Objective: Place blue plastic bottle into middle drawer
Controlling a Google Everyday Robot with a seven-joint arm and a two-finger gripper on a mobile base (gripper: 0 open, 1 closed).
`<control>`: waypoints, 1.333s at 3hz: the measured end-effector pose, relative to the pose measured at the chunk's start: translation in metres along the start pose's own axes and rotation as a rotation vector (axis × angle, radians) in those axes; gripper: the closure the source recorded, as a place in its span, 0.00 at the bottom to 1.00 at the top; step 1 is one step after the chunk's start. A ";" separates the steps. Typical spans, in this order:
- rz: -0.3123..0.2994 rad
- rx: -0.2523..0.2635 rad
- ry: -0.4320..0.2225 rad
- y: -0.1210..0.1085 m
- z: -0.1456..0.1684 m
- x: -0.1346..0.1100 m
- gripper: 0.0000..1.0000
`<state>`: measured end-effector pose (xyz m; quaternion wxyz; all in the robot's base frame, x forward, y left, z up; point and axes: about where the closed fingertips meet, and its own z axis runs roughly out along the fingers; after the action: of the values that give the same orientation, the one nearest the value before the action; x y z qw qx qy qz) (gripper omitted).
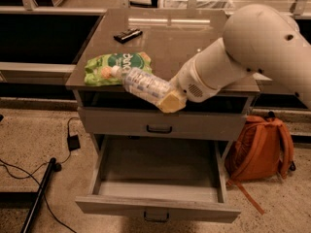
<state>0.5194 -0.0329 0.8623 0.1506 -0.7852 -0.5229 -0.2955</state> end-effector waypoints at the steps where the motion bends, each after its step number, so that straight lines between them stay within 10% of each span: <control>1: -0.114 0.012 -0.022 -0.001 0.006 -0.010 1.00; 2: -0.165 0.051 -0.096 0.002 0.029 -0.027 1.00; 4: -0.479 0.044 -0.318 -0.024 0.053 -0.138 1.00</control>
Offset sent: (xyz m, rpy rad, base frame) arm 0.0102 -0.0099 -0.0714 -0.2118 0.0203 0.2204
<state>0.4751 -0.0947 0.7334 0.0098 -0.6724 -0.7168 -0.1844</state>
